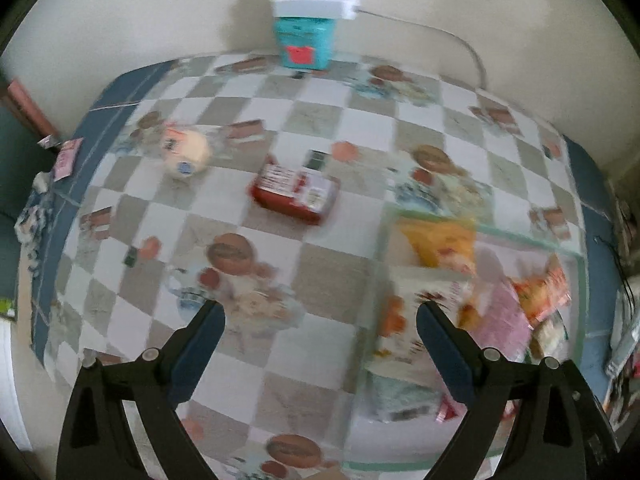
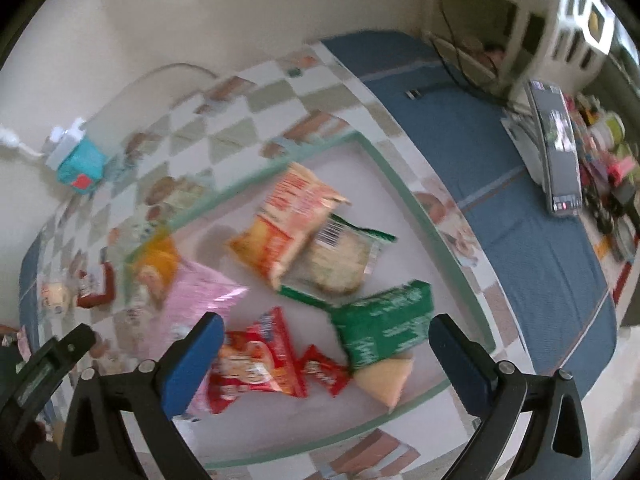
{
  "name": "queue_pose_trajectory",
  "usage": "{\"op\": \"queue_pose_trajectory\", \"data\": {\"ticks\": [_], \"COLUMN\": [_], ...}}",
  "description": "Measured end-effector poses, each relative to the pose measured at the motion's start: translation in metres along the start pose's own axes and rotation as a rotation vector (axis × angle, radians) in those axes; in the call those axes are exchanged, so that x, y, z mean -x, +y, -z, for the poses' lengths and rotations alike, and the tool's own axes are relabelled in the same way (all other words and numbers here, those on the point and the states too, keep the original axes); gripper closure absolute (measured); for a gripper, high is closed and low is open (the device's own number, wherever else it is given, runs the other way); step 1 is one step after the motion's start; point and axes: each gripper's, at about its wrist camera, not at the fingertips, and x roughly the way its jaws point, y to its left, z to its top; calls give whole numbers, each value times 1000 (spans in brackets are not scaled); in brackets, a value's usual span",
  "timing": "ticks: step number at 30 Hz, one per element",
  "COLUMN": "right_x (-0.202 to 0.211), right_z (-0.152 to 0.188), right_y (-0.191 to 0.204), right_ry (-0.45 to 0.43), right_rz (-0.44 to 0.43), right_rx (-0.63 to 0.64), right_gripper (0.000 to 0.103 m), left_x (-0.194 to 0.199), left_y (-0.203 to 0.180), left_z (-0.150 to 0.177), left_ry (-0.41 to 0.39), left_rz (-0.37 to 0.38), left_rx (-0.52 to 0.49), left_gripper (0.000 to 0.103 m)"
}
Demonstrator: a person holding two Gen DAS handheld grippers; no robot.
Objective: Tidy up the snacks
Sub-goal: 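Move both tools back toward the remaining snacks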
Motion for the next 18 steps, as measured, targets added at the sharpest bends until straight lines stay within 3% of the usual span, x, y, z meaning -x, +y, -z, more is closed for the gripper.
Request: {"op": "queue_pose_trajectory", "data": {"ticks": [7, 18], "right_x": [12, 8], "right_z": [10, 29], "right_y": [55, 118], "right_ry": [-3, 10], "right_rz": [-119, -104], "right_rx": [90, 191], "right_gripper": [0, 0], "left_x": [-7, -16], "left_y": [61, 155], "left_z": [-16, -26], "left_ry": [-10, 24], "left_rz": [-101, -127], "left_rx": [101, 276], "left_gripper": [6, 6]}}
